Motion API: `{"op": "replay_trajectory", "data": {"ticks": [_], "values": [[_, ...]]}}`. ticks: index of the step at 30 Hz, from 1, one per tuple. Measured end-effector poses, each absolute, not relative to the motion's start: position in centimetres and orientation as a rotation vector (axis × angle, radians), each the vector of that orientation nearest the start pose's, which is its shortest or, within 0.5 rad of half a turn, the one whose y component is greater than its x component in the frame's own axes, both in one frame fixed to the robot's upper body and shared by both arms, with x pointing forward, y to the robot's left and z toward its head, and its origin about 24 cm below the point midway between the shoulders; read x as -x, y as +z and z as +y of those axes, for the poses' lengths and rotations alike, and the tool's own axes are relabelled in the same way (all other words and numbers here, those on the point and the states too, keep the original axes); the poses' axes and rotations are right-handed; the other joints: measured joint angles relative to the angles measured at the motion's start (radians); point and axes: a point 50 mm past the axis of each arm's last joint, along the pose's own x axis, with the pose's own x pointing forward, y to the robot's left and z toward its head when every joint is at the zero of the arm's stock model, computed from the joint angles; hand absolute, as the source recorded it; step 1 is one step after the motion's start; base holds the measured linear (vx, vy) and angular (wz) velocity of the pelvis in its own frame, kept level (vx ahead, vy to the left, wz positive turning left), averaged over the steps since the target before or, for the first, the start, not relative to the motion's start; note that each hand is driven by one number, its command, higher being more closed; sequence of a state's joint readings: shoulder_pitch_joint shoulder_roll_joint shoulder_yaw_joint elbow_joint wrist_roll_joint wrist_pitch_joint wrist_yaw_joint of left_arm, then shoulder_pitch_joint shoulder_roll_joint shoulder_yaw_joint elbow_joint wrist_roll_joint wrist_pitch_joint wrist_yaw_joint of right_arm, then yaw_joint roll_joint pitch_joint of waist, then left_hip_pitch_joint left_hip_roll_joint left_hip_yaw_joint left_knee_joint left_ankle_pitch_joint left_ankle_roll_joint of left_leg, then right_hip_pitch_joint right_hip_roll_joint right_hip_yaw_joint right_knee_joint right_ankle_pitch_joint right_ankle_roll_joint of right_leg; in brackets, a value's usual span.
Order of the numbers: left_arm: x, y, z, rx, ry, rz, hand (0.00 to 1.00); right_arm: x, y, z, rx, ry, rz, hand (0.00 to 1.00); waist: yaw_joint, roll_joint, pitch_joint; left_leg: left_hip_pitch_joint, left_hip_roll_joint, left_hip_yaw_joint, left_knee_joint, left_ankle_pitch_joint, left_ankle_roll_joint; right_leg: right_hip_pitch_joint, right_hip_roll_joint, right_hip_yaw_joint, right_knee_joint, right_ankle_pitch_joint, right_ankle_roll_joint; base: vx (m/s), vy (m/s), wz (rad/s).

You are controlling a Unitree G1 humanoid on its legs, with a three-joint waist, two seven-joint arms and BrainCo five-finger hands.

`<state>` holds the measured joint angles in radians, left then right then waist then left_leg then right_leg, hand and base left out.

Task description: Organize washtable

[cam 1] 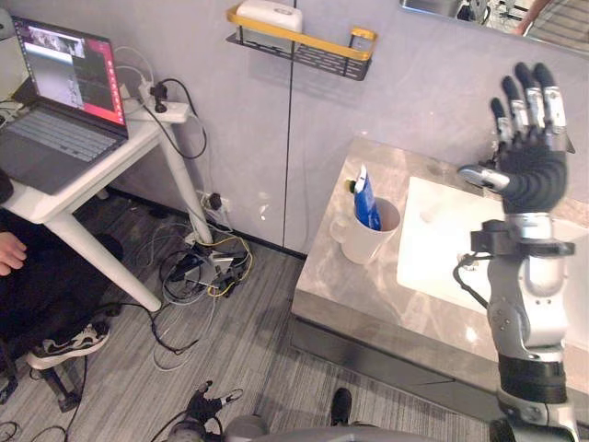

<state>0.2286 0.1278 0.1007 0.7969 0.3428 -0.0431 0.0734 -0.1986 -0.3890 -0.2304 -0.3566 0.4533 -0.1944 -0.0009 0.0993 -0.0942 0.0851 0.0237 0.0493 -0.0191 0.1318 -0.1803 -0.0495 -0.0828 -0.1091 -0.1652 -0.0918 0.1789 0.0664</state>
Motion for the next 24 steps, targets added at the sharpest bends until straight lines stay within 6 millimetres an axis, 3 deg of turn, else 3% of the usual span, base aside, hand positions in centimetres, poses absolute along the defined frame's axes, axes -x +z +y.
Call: {"op": "replay_trajectory", "data": {"ticks": [4,7,11,13,14,15,18,19,24], "values": [[-8.6,-14.4,22.3,-0.456,0.063,1.002,0.00,-20.9,20.8,-26.5,-0.037,-0.196,-0.825,0.00,-0.020,0.002,-0.007,0.000,0.000,0.034,0.000,-0.007,0.001,-0.018,0.002,0.031,0.000,0.001,0.000,0.01,0.015,-0.24],[-7.9,-14.6,22.4,-0.452,0.070,1.027,0.00,-18.2,18.6,-29.1,-0.052,-0.398,-0.773,0.00,-0.056,0.007,-0.019,-0.001,0.000,0.072,0.006,-0.018,0.002,-0.039,0.006,0.071,0.000,0.007,0.000,0.02,0.026,-0.42],[-7.5,-14.9,22.1,-0.446,0.075,1.046,0.00,-14.4,13.0,-31.4,-0.111,-0.678,-0.567,0.00,-0.092,0.030,-0.039,0.004,0.002,0.131,0.017,-0.036,0.003,-0.061,0.022,0.125,0.000,0.011,-0.004,0.02,0.010,-0.47],[-7.6,-14.9,22.0,-0.468,0.075,1.040,0.00,-12.1,7.1,-32.0,-0.202,-0.868,-0.333,0.00,-0.105,0.035,-0.046,0.020,0.006,0.168,0.016,-0.046,0.002,-0.065,0.033,0.161,0.000,0.013,-0.007,0.01,0.017,-0.48],[-7.6,-14.9,22.0,-0.471,0.076,1.039,0.00,-11.4,5.6,-31.9,-0.229,-0.911,-0.268,0.00,-0.106,0.038,-0.048,0.023,0.008,0.178,0.016,-0.049,0.002,-0.066,0.033,0.171,0.000,0.013,-0.008,-0.01,0.020,-0.53],[-7.8,-14.9,21.8,-0.480,0.076,1.033,0.00,-9.6,2.7,-31.1,-0.281,-0.988,-0.134,0.00,-0.116,0.048,-0.052,0.025,0.010,0.198,0.015,-0.054,0.001,-0.070,0.036,0.183,0.000,0.014,-0.010,-0.01,0.019,-0.35],[-8.1,-15.0,21.3,-0.496,0.053,1.024,0.00,-7.9,-0.9,-29.5,-0.318,-1.005,0.062,0.00,-0.122,0.066,-0.045,0.036,0.010,0.221,0.015,-0.059,0.002,-0.069,0.038,0.200,-0.001,0.016,-0.007,-0.02,0.015,-0.29],[-8.4,-15.1,21.1,-0.499,0.039,1.029,0.00,-7.4,-2.8,-28.1,-0.351,-0.974,0.167,0.00,-0.122,0.075,-0.042,0.042,0.010,0.232,0.014,-0.060,0.001,-0.069,0.041,0.210,-0.002,0.018,-0.006,-0.02,0.008,-0.20],[-9.0,-15.1,20.6,-0.529,-0.003,1.007,0.00,-7.6,-7.8,-23.1,-0.379,-0.725,0.463,0.00,-0.118,0.089,-0.025,0.058,0.015,0.234,0.012,-0.064,-0.005,-0.054,0.044,0.207,-0.007,0.018,-0.005,-0.01,-0.003,-0.01]]}}
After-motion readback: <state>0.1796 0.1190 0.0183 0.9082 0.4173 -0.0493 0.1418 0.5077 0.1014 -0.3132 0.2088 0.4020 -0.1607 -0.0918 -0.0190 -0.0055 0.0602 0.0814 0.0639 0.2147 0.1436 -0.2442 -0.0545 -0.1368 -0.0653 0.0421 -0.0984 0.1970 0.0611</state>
